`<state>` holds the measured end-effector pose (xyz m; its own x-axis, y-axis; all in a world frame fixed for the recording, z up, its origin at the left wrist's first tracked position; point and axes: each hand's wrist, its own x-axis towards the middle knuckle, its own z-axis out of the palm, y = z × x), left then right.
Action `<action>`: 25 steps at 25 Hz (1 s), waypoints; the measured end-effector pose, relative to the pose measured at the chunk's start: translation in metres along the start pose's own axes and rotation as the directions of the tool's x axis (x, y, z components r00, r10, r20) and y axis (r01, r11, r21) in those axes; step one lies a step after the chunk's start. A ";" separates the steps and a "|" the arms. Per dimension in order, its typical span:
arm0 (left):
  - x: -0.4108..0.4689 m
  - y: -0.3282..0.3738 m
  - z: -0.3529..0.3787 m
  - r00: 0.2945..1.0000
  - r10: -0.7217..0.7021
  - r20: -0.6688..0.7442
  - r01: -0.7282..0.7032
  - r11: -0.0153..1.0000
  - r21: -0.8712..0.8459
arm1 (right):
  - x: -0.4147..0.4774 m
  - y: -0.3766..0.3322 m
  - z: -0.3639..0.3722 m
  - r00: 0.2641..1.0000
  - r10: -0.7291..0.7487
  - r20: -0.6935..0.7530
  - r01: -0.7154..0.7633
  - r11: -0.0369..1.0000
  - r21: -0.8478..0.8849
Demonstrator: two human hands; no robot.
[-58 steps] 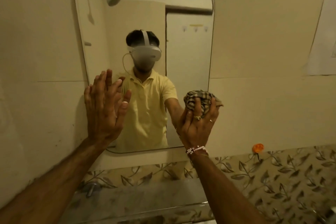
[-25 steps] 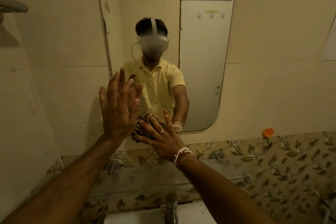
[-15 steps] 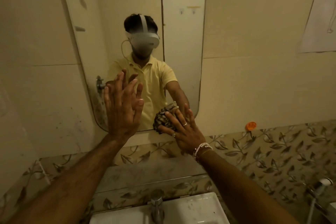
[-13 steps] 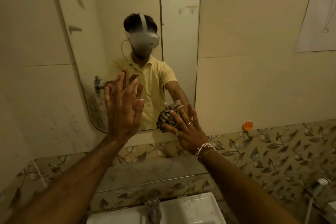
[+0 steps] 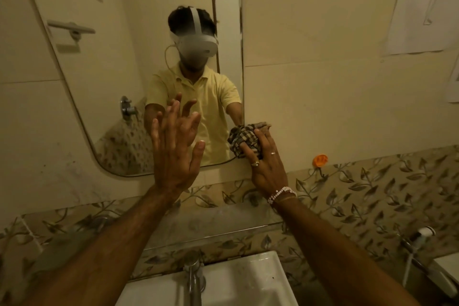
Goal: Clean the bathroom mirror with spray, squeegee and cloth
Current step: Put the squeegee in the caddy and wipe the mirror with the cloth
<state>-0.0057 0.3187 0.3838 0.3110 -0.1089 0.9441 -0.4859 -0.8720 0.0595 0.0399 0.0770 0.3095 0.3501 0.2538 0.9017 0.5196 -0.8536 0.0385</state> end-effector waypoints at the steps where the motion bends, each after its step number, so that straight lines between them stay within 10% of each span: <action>1: -0.002 0.004 0.003 1.000 0.018 0.006 -0.018 1.000 -0.015 | -0.001 -0.002 -0.005 1.000 0.020 -0.023 -0.020 1.000 0.008; 25: -0.154 0.347 0.166 0.845 0.344 0.411 0.047 0.716 -0.696 | -0.291 0.090 -0.221 0.753 0.658 0.003 -0.600 0.687 -0.411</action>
<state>-0.0867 -0.0465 0.2056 0.4311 -0.5876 0.6847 -0.9021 -0.2976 0.3125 -0.1869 -0.1741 0.1460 0.6077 -0.3698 0.7028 -0.1730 -0.9254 -0.3373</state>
